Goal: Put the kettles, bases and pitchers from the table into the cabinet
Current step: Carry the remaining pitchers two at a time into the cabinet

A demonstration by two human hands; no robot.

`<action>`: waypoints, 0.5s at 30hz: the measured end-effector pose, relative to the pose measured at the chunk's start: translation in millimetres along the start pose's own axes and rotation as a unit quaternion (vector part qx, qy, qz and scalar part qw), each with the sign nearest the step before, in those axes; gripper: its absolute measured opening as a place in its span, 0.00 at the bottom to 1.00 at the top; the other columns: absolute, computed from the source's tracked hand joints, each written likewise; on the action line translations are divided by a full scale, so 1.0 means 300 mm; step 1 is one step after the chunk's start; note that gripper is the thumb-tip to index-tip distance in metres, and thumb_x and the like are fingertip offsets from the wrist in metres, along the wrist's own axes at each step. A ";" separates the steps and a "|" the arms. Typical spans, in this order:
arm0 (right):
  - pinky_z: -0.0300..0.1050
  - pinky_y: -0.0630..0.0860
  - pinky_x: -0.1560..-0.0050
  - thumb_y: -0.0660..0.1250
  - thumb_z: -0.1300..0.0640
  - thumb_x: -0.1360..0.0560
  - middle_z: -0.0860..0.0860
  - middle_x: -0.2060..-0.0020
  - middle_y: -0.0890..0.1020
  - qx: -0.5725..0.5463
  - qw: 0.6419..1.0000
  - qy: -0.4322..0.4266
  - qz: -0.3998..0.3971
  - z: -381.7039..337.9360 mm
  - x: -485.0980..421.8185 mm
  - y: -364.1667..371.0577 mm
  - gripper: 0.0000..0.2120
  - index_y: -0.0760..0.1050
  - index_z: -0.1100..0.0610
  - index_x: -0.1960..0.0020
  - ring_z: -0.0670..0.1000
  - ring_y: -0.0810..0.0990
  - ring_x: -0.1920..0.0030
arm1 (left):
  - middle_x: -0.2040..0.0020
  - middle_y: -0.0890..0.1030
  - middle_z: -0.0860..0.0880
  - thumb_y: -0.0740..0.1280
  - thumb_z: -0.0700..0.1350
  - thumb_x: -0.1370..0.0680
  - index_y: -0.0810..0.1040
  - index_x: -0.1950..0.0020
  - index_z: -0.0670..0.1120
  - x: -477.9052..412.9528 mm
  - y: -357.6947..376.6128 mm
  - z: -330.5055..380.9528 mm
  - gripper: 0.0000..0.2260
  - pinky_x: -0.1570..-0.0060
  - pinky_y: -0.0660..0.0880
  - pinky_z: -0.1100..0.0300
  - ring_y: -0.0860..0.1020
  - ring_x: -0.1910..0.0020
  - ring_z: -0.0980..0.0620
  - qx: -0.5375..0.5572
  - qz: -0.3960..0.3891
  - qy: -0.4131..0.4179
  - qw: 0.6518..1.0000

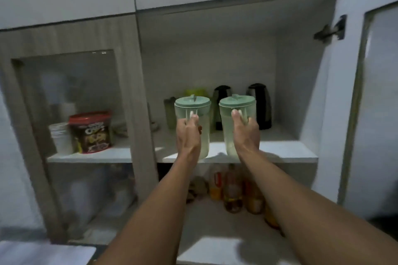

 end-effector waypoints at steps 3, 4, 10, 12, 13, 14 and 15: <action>0.54 0.73 0.41 0.60 0.39 0.22 0.56 0.43 0.78 0.027 1.000 0.004 0.002 0.094 -0.185 -0.078 0.29 0.72 0.63 0.35 0.57 0.76 0.44 | 0.55 0.78 0.46 0.60 0.51 0.19 0.73 0.53 0.46 -0.042 0.212 -0.084 0.09 0.60 0.70 0.56 0.75 0.58 0.50 -0.002 -0.040 -0.029 0.999; 0.56 0.74 0.42 0.60 0.38 0.23 0.56 0.46 0.79 0.031 0.999 0.007 0.005 0.132 -0.246 -0.095 0.29 0.73 0.63 0.37 0.56 0.77 0.47 | 0.54 0.77 0.46 0.60 0.51 0.19 0.73 0.52 0.47 -0.061 0.268 -0.110 0.09 0.59 0.71 0.56 0.75 0.57 0.50 0.000 -0.051 -0.035 0.998; 0.53 0.74 0.47 0.58 0.39 0.21 0.57 0.50 0.80 0.036 0.998 0.053 0.025 0.306 -0.518 -0.122 0.23 0.71 0.60 0.45 0.60 0.79 0.48 | 0.58 0.75 0.48 0.58 0.51 0.17 0.71 0.53 0.46 -0.208 0.494 -0.287 0.10 0.62 0.68 0.58 0.72 0.61 0.52 -0.013 -0.083 -0.076 0.994; 0.54 0.74 0.45 0.59 0.37 0.23 0.61 0.45 0.81 0.036 0.997 0.050 0.043 0.342 -0.604 -0.101 0.28 0.73 0.62 0.40 0.62 0.80 0.44 | 0.60 0.73 0.48 0.58 0.51 0.17 0.70 0.54 0.46 -0.282 0.559 -0.329 0.11 0.62 0.67 0.57 0.70 0.63 0.52 -0.013 -0.087 -0.085 0.992; 0.55 0.74 0.44 0.59 0.37 0.23 0.62 0.43 0.81 0.036 0.997 0.046 0.057 0.356 -0.646 -0.091 0.30 0.74 0.63 0.38 0.63 0.80 0.43 | 0.60 0.73 0.47 0.58 0.51 0.18 0.70 0.53 0.45 -0.315 0.592 -0.344 0.11 0.63 0.67 0.57 0.70 0.64 0.52 -0.015 -0.093 -0.088 0.992; 0.54 0.74 0.44 0.60 0.39 0.23 0.63 0.44 0.81 0.037 0.996 0.041 0.074 0.371 -0.686 -0.086 0.29 0.74 0.64 0.39 0.63 0.80 0.43 | 0.61 0.72 0.47 0.59 0.51 0.18 0.70 0.52 0.43 -0.350 0.625 -0.364 0.11 0.63 0.67 0.57 0.70 0.64 0.52 -0.015 -0.101 -0.088 0.991; 0.52 0.73 0.46 0.61 0.42 0.21 0.63 0.46 0.81 0.039 0.995 0.036 0.089 0.383 -0.725 -0.084 0.26 0.75 0.65 0.41 0.62 0.79 0.44 | 0.61 0.72 0.47 0.59 0.51 0.18 0.70 0.52 0.43 -0.381 0.656 -0.382 0.12 0.63 0.67 0.57 0.70 0.64 0.51 -0.016 -0.108 -0.089 0.990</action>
Point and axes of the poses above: each hand's wrist, its own x-axis away from the middle knuckle, its own y-axis out of the palm, z = x × y, the point moved 2 cm from there along -x, towards the middle knuckle
